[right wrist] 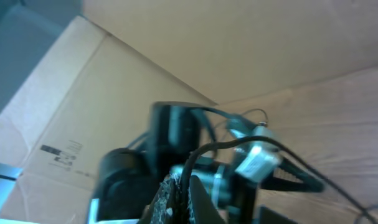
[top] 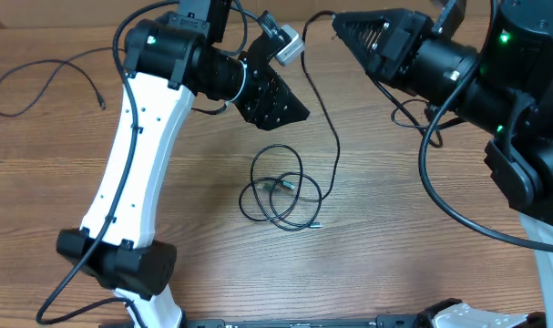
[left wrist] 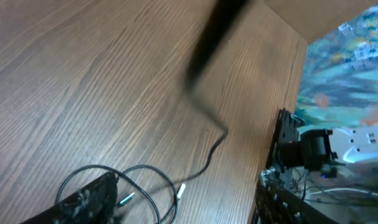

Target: Untangle cables

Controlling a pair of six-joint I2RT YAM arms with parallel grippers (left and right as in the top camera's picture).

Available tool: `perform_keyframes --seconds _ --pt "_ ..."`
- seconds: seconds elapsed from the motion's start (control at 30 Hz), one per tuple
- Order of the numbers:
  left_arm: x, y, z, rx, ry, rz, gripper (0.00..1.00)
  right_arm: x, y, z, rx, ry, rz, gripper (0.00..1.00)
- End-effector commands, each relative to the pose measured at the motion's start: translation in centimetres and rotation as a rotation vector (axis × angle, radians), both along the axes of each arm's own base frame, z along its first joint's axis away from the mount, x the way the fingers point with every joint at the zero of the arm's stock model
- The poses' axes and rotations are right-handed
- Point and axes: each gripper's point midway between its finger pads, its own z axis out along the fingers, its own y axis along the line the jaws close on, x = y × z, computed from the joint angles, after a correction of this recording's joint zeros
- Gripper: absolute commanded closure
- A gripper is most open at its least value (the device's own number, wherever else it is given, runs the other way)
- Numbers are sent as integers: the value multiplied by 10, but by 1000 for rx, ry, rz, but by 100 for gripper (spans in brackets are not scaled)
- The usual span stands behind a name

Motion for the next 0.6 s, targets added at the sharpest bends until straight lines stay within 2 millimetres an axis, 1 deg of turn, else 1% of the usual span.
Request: perform_keyframes --seconds 0.0,0.07,0.2,0.23,0.3,0.37,0.43,0.47,0.5,0.53,0.57 --pt "5 -6 -11 -18 66 8 34 -14 -3 21 71 -12 8 96" --pt "4 -7 -6 -51 72 0 34 -13 -5 22 75 -17 1 96" --pt "6 -4 12 -165 90 -11 32 -6 -16 18 68 -2 -36 96" --pt "10 0 17 -203 113 10 33 -5 -19 17 66 4 -46 96" --pt "20 12 24 -248 185 88 31 -3 -24 15 62 14 -61 96" --pt "32 28 26 -269 303 215 28 -1 -28 13 59 22 -73 96" --pt "38 41 25 -281 424 325 24 0 -28 14 61 17 -74 96" --pt "39 43 25 -283 449 344 22 0 -28 15 62 13 -74 96" --pt "39 45 25 -284 480 365 19 0 -28 16 64 9 -72 96" --pt "38 45 24 -285 549 405 12 -2 -26 18 70 1 -56 96" --pt "37 46 24 -285 586 426 8 -3 -24 21 75 -7 -41 96"
